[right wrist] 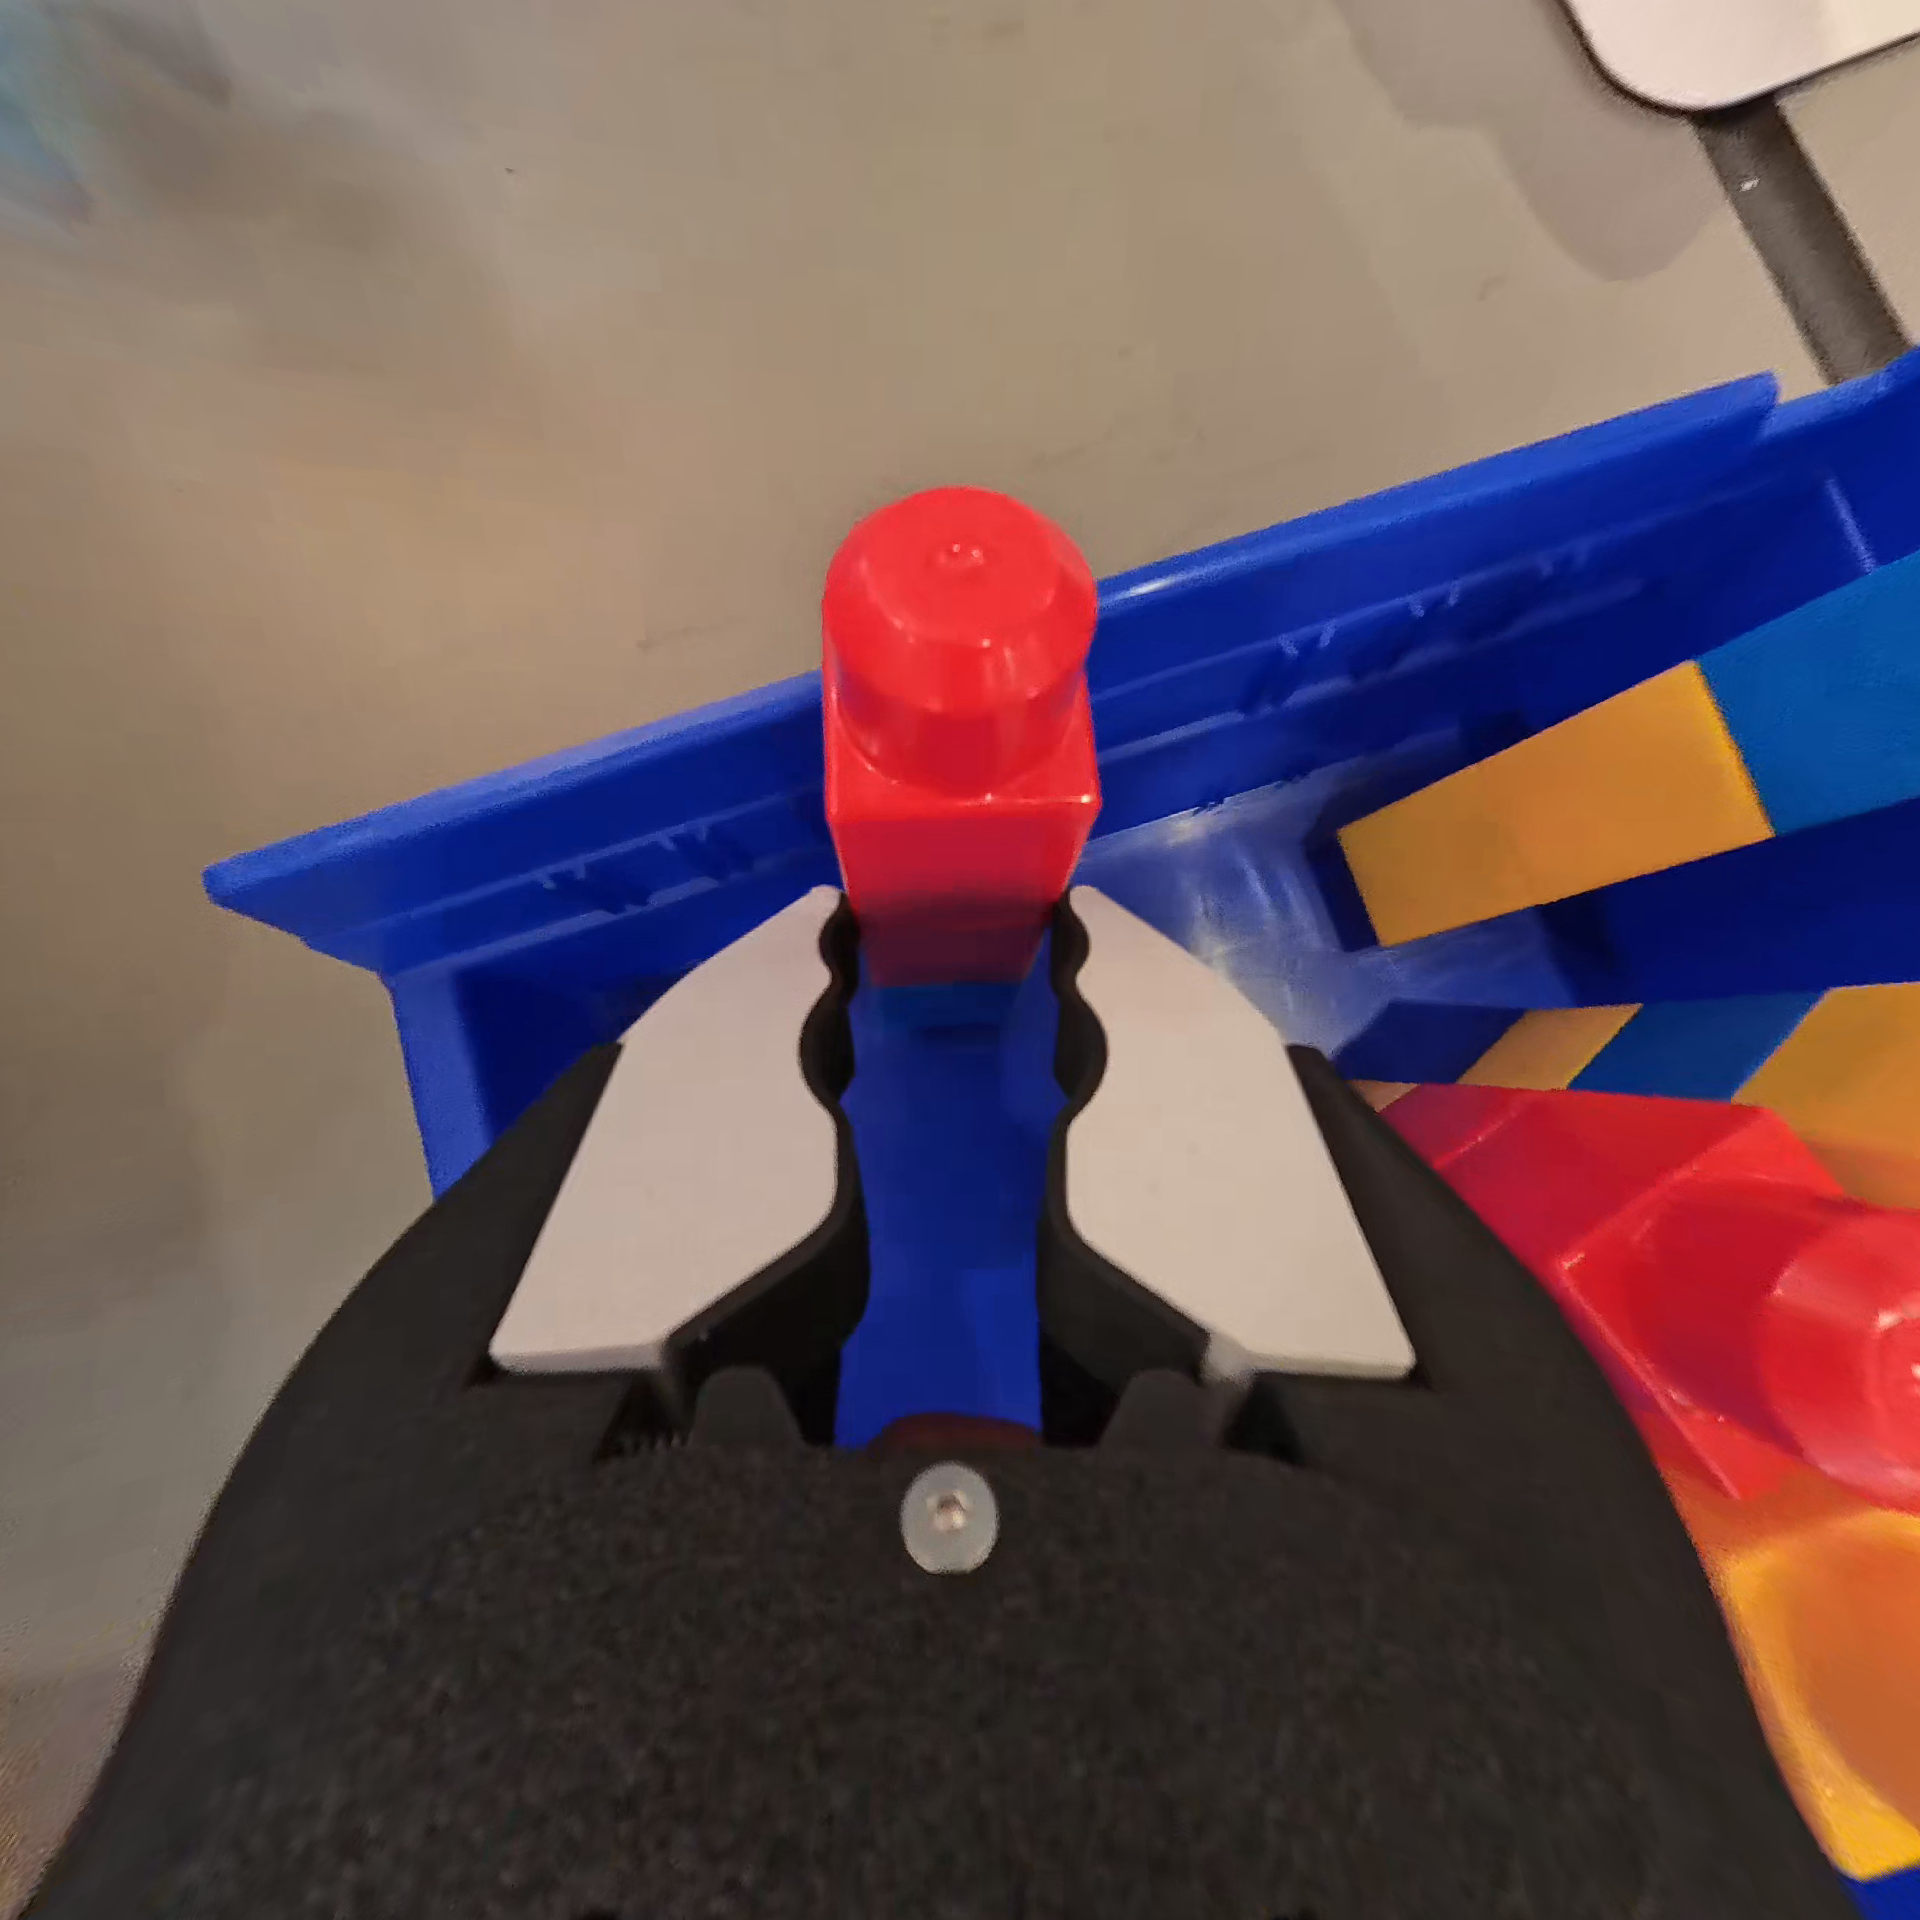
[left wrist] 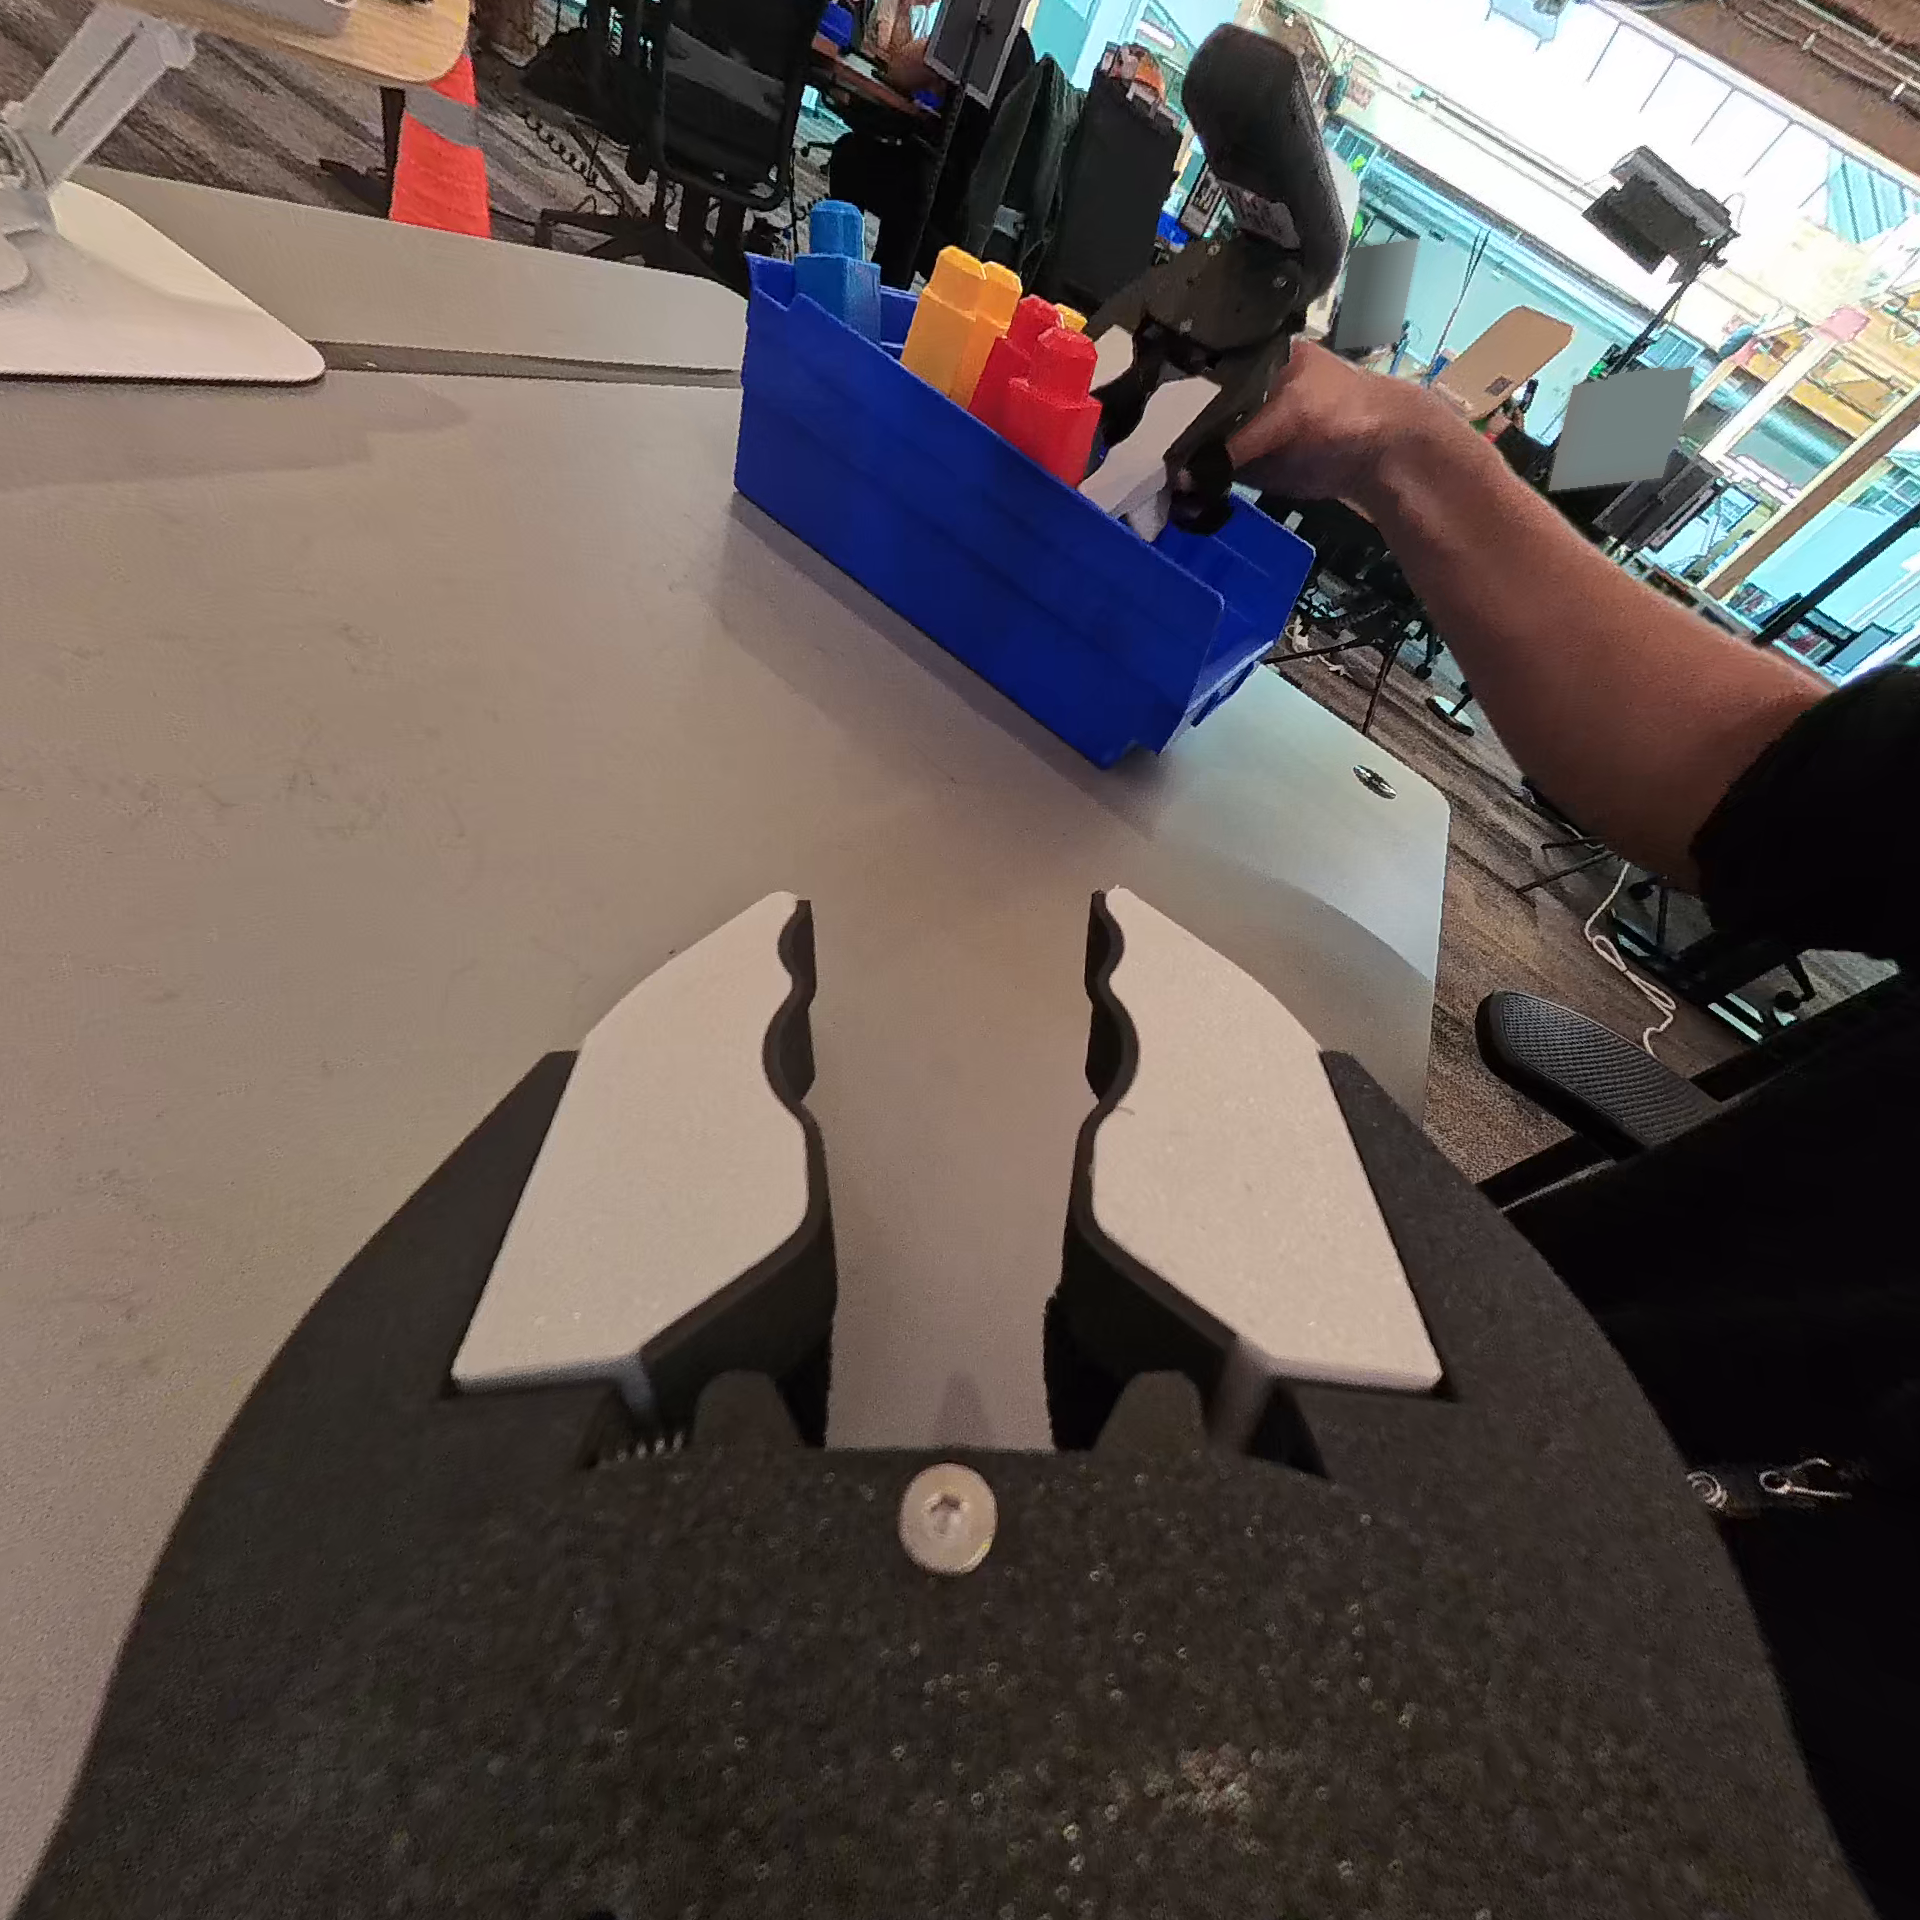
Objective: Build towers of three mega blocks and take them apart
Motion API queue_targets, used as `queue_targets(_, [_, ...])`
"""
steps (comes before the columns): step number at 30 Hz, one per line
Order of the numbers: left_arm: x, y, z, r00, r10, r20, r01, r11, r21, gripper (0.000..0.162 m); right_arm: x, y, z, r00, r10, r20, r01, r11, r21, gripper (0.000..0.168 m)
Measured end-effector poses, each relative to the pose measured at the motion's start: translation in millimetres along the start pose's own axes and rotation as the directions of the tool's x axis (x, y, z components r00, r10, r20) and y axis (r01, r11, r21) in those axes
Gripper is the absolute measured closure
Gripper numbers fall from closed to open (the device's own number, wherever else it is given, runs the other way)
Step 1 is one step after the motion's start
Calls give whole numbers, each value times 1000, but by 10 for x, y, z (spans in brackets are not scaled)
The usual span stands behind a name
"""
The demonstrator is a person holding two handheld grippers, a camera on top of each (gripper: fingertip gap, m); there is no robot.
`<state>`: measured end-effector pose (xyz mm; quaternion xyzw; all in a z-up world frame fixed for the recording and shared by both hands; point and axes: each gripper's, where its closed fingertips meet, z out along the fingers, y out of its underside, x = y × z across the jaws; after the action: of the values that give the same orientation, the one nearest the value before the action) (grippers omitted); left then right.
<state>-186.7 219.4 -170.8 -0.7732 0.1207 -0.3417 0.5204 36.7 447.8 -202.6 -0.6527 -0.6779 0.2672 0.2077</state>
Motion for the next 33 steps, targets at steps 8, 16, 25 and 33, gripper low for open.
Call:
queue_targets(8, [-5, 22, 29, 1000, -9, -5, 9, 1000, -4, 112, 362, -180, -217, 908, 191, -374, -88, 957, 276, 133])
queue_targets(16, [23, 47, 48, 1000, -16, -20, 16, 1000, -11, 112, 678, -91, -13, 703, 393, -593, -179, 904, 388, 133])
queue_targets(25, [5, 19, 18, 1000, -22, -17, 21, 1000, -1, 112, 742, 60, -5, 673, 523, -523, -308, 841, 445, 133])
queue_targets(33, [-4, 36, 38, 1000, -15, -7, 15, 1000, -7, 112, 695, 51, -63, 668, 559, -491, -335, 815, 473, 130])
